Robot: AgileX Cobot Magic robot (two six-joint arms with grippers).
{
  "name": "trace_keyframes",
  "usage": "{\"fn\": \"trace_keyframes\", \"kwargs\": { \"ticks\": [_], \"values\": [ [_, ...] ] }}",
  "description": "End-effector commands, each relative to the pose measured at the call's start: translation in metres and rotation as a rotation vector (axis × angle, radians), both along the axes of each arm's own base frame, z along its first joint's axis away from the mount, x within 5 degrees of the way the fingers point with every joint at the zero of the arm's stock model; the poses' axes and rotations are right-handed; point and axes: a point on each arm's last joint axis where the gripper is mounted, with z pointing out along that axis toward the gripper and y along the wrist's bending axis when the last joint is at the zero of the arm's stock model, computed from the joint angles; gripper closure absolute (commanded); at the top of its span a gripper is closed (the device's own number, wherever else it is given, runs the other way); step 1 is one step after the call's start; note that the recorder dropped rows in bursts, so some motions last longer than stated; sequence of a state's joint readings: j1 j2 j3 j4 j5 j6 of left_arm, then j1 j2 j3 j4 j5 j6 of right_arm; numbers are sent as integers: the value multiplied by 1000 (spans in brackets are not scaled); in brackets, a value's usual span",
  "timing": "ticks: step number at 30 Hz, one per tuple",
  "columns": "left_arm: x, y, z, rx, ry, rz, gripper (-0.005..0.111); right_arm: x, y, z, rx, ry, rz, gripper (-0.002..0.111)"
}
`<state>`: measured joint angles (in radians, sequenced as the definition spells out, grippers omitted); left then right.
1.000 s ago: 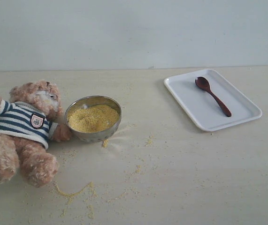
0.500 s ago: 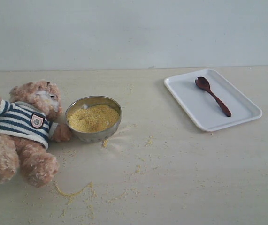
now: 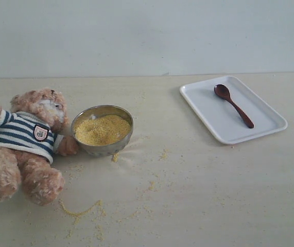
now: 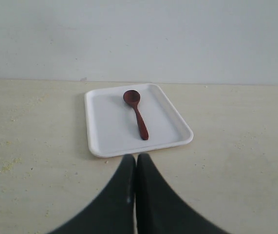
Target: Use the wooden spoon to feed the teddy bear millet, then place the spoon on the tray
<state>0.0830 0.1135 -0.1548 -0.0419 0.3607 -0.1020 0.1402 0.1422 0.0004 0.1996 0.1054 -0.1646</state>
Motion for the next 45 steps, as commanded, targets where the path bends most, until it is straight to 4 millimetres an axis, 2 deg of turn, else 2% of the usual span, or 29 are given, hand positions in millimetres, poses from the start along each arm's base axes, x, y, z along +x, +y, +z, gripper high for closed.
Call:
{"fn": "trace_keyframes", "kwargs": {
  "ticks": [1,6,9,13,34,38,39,40,45],
  "values": [
    [-9,-2,-11,-115,85,22,102,0,0,1,0,-15,-5,108],
    [-12,-2,-28,-138,94,28,102,0,0,1,0,-15,-5,108],
    [-8,-2,-53,-153,134,35,102,0,0,1,-2,-13,-4,108],
    [-7,0,-52,-108,102,39,102,0,0,1,0,-13,-4,108],
    [-7,0,-51,-106,97,38,102,0,0,2,0,-20,-4,108],
    [-7,0,-51,-106,91,38,102,-4,-7,4,-9,-60,-92,108],
    [-7,0,-51,-106,91,38,102,-8,-9,0,-52,-36,-123,108],
    [-7,0,-51,-106,91,38,102,-13,-10,-11,-95,75,-142,108],
    [-7,0,-51,-106,91,38,102,-13,-13,-13,-135,91,-180,108]
  ]
}}
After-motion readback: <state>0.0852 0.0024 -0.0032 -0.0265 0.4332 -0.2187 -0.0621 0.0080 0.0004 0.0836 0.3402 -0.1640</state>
